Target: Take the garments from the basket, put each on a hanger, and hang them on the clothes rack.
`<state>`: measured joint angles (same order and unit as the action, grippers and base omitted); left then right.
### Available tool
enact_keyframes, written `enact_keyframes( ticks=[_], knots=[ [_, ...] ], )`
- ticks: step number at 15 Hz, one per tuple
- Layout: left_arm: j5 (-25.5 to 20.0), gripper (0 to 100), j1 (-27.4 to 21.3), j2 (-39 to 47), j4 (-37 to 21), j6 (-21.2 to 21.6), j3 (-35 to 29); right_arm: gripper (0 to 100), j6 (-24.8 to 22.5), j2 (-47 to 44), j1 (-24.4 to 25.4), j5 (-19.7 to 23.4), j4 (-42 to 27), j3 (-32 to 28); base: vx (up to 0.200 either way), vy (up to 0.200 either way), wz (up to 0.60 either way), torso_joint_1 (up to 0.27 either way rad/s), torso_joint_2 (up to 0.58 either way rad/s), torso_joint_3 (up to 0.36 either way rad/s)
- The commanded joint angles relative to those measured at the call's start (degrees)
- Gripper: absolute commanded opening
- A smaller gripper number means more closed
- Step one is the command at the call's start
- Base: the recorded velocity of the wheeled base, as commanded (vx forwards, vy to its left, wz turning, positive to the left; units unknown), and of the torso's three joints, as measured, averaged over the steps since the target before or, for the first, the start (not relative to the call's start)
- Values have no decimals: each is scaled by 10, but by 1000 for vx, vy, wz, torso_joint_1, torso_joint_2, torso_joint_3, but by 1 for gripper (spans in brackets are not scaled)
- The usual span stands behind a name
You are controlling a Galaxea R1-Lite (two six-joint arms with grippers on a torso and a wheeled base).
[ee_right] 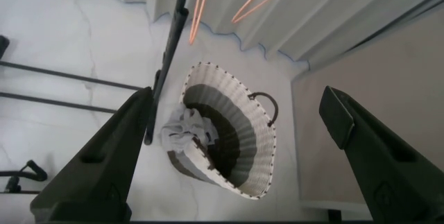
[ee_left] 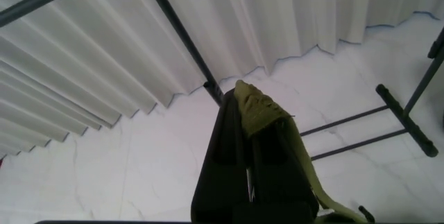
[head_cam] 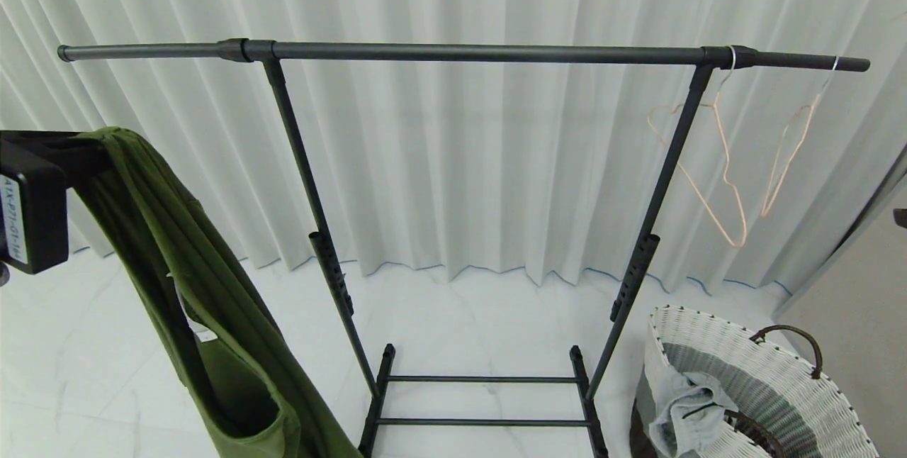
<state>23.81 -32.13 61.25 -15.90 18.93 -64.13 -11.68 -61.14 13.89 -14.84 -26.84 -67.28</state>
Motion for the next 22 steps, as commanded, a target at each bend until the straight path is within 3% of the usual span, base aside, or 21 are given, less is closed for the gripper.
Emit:
enact_keyframes(
  ticks=[1,12,15,18,22],
  knots=[
    [0,0,0,-1,0,1,5,100,0,2,0,1,0,1,0,-200,0,7,-12,-2],
    [-1,0,-7,-5,0,0,16,100,1,1,0,1,0,3,0,-200,0,5,-1,1],
    [-3,0,-7,-9,0,-1,16,100,2,-4,0,2,4,9,0,0,0,0,0,0],
    [-3,0,-6,-9,0,-1,16,100,0,-5,0,5,54,39,0,0,0,0,0,0],
    [-3,0,-6,-9,0,-2,16,100,2,-16,1,7,83,47,200,0,0,-2,-1,6]
  ],
)
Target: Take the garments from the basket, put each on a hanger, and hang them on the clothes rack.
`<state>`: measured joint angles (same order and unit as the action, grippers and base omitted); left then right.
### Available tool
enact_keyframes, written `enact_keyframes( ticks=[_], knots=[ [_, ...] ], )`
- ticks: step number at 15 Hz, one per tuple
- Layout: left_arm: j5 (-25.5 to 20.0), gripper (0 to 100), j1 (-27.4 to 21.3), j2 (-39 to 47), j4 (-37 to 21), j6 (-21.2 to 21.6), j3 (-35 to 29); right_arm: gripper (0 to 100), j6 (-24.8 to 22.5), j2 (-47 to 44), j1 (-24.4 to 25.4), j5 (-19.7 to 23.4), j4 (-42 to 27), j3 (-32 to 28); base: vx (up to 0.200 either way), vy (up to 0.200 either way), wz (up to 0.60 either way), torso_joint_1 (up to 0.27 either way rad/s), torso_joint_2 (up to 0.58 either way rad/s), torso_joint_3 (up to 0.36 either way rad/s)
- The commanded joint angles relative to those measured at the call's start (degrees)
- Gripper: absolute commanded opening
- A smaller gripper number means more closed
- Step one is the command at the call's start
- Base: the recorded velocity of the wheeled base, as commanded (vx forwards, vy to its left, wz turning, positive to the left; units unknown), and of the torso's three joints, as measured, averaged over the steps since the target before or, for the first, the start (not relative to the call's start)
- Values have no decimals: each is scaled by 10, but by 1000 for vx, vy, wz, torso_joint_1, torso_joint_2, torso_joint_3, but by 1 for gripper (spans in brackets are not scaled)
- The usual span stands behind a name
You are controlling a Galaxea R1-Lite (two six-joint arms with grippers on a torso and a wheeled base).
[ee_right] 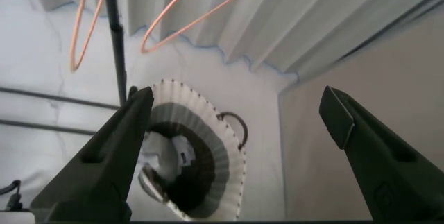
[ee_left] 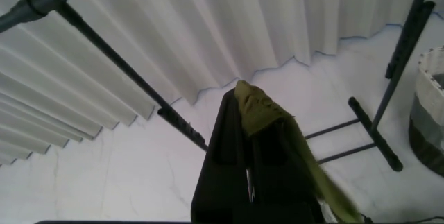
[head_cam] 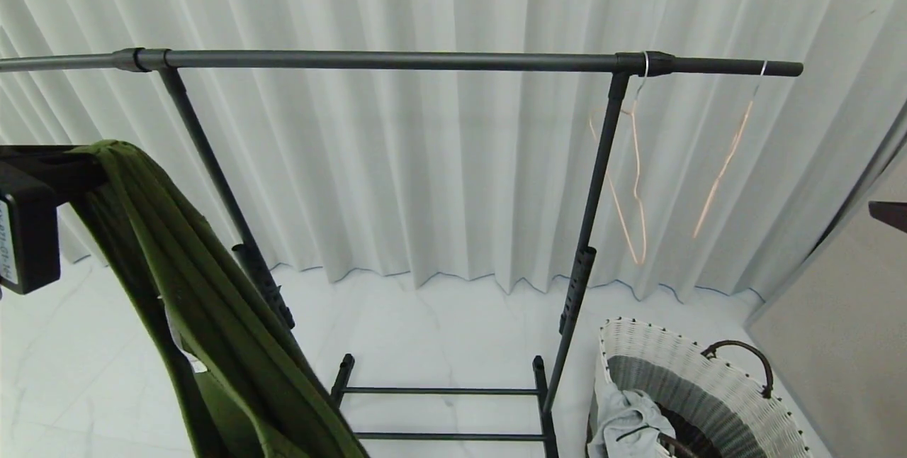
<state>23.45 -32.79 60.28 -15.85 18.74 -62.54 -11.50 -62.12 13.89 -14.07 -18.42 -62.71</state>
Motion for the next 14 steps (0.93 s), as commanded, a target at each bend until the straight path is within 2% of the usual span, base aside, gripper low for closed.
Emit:
enact_keyframes(
  ticks=[1,6,7,10,14],
  knots=[
    [0,0,0,1,-1,0,0,100,1,-9,0,2,2,2,200,0,0,7,2,-2],
    [0,0,0,2,-1,1,0,100,3,-34,0,4,12,2,200,0,0,7,3,4],
    [0,0,0,2,-1,1,0,100,8,-41,0,4,12,2,0,0,0,0,0,0],
    [-1,0,0,2,-1,2,0,100,60,-101,0,4,15,0,0,0,0,0,0,0],
    [-1,0,0,1,-1,2,0,100,118,-192,-18,0,81,-4,0,0,0,0,0,0]
  ],
)
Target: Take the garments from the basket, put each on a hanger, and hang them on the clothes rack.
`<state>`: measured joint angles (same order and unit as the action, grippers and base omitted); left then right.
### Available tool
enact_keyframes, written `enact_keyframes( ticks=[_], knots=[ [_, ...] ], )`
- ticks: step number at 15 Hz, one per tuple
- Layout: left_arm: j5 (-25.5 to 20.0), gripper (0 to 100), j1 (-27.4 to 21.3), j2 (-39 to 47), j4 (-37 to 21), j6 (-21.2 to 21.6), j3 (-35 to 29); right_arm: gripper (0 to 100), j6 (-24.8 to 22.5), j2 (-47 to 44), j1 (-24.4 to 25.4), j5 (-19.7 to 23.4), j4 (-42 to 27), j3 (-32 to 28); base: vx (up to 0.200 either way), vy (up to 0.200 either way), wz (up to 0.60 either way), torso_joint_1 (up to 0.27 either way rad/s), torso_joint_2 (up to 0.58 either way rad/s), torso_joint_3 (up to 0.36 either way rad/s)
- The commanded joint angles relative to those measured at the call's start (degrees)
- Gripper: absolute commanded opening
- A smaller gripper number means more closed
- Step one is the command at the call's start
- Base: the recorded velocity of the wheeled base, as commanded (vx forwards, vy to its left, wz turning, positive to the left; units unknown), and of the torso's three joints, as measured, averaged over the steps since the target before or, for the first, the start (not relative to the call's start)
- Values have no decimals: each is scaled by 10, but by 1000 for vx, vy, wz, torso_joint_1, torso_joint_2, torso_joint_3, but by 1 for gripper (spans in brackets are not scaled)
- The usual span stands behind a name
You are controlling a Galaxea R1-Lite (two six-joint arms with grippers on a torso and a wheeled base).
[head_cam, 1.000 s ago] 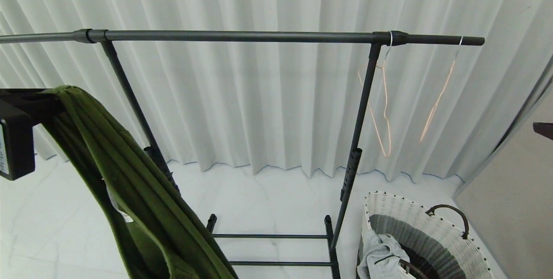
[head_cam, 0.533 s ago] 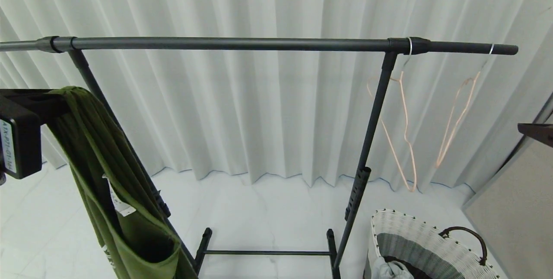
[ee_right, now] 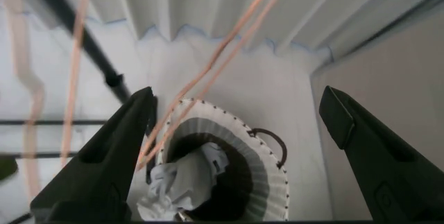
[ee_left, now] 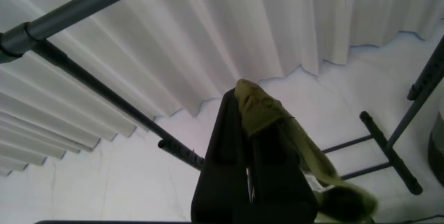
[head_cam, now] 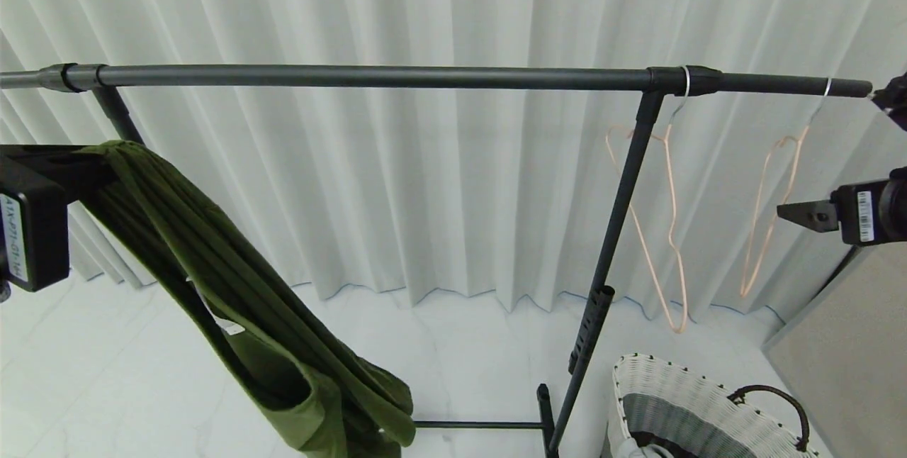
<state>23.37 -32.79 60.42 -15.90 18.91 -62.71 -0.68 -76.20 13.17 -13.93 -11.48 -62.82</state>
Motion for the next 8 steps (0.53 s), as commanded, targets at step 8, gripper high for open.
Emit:
enact_keyframes(
  ticks=[8],
  knots=[
    [0,0,0,2,0,-1,5,100,16,-139,-87,0,52,-31,0,0,0,0,0,0]
  ],
)
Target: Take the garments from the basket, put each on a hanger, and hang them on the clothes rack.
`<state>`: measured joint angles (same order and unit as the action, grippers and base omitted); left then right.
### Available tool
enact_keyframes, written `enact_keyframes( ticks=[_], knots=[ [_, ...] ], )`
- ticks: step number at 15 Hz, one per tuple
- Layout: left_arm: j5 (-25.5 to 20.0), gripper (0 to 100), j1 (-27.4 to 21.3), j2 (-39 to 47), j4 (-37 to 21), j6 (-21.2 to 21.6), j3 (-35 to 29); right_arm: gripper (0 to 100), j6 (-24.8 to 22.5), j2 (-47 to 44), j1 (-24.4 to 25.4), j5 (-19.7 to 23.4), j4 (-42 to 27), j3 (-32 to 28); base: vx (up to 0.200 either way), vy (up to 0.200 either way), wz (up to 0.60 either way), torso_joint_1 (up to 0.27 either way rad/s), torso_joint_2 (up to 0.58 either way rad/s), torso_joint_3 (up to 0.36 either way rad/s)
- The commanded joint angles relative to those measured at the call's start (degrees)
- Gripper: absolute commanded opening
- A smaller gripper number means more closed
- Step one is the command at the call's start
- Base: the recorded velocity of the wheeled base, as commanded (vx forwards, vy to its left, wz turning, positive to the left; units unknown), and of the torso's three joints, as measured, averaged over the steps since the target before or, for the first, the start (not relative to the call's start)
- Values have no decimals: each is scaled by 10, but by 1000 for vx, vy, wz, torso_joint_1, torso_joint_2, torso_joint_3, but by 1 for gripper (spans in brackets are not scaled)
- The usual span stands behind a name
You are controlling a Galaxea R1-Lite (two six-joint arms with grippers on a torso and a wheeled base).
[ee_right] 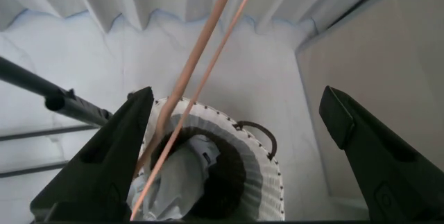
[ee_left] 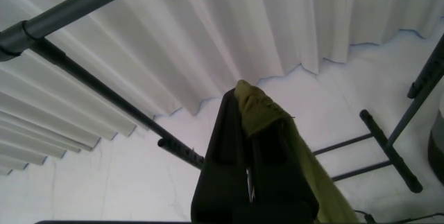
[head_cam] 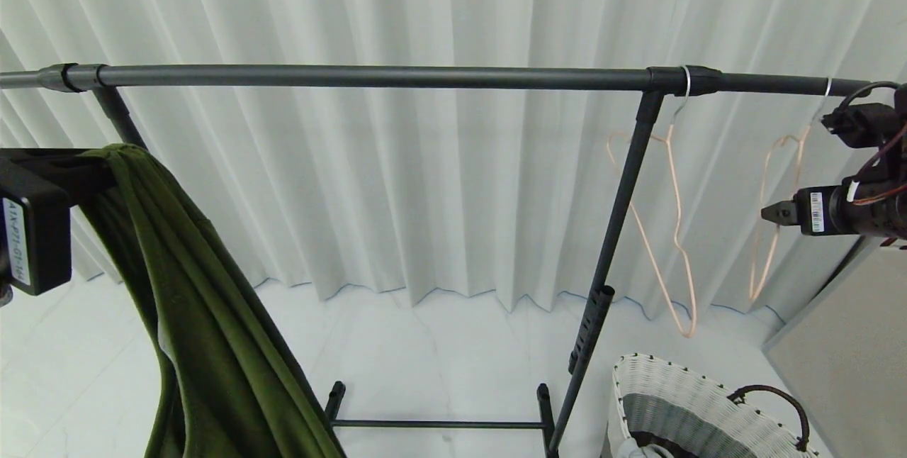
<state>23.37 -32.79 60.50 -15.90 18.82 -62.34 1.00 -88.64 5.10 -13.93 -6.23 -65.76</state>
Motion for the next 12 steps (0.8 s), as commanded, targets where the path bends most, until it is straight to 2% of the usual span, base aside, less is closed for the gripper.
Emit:
enact_keyframes(
  ticks=[1,12],
  knots=[
    [0,0,0,1,0,0,3,100,0,-15,-6,0,0,-2,0,0,0,0,0,0],
    [0,0,0,-1,0,-1,6,100,23,-36,-5,4,-2,-10,0,0,0,0,0,0]
  ],
)
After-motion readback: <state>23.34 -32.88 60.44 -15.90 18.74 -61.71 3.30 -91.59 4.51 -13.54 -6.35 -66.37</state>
